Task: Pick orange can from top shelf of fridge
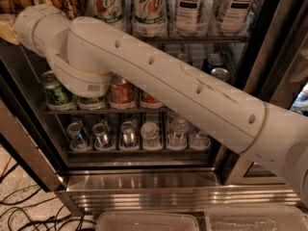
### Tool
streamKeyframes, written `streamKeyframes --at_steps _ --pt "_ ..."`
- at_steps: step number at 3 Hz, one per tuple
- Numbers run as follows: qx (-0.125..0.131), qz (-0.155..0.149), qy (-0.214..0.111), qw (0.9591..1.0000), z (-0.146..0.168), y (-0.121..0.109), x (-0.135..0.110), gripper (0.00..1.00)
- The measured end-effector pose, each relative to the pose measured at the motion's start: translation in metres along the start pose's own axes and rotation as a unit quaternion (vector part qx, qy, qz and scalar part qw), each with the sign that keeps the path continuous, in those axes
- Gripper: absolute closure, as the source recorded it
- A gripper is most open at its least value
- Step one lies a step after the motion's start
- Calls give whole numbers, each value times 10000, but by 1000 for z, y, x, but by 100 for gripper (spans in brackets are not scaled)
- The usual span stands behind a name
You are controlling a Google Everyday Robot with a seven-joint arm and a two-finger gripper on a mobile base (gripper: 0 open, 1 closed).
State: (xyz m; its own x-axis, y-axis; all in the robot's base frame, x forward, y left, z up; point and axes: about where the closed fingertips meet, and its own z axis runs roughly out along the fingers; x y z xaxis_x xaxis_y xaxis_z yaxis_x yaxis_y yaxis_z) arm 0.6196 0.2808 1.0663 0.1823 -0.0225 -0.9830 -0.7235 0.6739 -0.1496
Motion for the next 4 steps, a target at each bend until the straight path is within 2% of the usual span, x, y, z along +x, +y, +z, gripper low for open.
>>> streamKeyframes --at_steps 1,2,4 --pt "-1 -14 23 10000 1 1 -1 10" --pt "-1 -14 23 10000 1 1 -1 29" --pt "-1 -14 23 10000 1 1 -1 75"
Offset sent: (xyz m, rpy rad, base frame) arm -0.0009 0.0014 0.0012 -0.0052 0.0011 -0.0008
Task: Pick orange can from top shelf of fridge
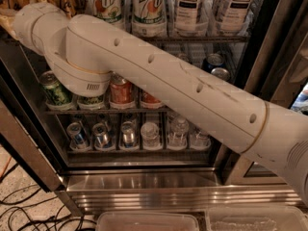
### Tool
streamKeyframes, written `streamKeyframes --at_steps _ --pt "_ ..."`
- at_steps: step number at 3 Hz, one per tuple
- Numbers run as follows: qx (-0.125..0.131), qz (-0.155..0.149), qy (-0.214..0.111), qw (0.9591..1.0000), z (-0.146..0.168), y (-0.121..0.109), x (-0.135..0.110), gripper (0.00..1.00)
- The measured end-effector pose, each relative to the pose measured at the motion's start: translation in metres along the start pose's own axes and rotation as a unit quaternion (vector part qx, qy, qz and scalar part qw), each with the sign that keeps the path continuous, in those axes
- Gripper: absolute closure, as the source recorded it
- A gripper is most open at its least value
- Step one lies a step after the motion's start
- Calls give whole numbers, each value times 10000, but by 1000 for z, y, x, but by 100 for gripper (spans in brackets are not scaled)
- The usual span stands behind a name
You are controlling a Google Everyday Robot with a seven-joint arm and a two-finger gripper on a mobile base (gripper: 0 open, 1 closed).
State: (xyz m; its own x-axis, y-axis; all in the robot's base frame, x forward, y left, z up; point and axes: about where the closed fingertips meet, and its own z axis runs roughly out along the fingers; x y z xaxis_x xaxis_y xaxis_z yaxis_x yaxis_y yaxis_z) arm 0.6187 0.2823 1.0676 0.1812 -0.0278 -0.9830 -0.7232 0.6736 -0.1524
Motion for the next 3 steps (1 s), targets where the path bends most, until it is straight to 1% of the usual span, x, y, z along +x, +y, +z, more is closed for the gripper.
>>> streamKeyframes --at_steps 1,2,3 --pt "0 0 0 10000 0 0 0 100" --pt "-12 -24 -58 10000 0 1 -2 100" --pt "-64 -118 -235 9996 -3 2 -8 100"
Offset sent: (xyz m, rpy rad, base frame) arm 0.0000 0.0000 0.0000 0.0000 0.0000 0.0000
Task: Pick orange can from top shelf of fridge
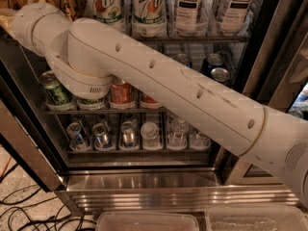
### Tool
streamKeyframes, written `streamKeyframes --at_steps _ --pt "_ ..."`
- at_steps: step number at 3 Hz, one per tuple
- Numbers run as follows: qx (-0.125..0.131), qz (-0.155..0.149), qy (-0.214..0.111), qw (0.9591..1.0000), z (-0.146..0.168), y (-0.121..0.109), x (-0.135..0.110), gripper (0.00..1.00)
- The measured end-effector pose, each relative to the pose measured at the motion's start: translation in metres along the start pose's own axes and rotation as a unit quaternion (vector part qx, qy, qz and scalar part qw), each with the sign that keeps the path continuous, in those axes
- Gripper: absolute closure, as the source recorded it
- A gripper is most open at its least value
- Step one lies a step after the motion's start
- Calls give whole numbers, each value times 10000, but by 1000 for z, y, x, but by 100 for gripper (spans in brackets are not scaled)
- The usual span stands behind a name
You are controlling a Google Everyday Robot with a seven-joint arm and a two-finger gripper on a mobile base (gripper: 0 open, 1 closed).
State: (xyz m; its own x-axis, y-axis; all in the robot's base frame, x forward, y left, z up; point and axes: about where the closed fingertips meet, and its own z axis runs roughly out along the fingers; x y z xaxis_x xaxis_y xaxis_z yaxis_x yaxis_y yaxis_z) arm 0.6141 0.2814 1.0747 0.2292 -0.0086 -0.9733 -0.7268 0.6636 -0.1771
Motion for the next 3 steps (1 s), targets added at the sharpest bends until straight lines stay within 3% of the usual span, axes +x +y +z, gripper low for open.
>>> streamKeyframes --at_steps 3 --pt "-111 -581 -714 9957 -19 11 -33 100"
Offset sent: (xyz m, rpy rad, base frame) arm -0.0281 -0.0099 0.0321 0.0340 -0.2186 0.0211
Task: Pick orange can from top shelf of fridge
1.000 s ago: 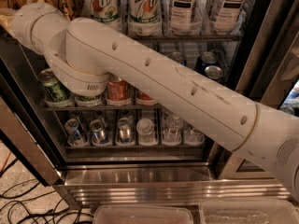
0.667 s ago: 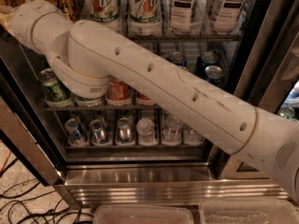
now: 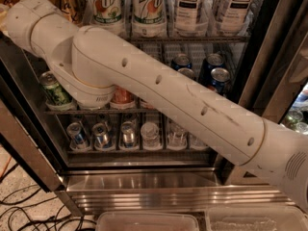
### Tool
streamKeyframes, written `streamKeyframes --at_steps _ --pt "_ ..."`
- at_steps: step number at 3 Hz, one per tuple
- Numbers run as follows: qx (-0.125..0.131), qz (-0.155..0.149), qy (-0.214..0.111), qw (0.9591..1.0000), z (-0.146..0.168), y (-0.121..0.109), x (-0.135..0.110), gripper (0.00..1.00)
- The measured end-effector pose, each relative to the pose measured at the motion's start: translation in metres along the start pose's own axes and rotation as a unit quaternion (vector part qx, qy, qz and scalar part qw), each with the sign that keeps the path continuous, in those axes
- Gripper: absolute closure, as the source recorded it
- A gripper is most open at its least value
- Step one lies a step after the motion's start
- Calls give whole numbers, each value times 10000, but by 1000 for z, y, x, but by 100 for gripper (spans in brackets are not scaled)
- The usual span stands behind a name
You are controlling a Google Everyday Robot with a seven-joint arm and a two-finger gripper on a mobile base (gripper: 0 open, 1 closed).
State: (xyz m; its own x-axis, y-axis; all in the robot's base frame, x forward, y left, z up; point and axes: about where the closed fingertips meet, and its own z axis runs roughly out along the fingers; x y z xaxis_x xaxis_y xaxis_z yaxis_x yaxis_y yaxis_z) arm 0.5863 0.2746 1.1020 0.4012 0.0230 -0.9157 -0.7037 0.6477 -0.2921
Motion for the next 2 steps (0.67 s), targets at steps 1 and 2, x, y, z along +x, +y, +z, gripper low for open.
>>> streamKeyframes --at_steps 1,2 --pt "-68 -162 -121 9998 -14 10 -11 100" --pt "-95 -247 -147 9995 -34 21 -19 100"
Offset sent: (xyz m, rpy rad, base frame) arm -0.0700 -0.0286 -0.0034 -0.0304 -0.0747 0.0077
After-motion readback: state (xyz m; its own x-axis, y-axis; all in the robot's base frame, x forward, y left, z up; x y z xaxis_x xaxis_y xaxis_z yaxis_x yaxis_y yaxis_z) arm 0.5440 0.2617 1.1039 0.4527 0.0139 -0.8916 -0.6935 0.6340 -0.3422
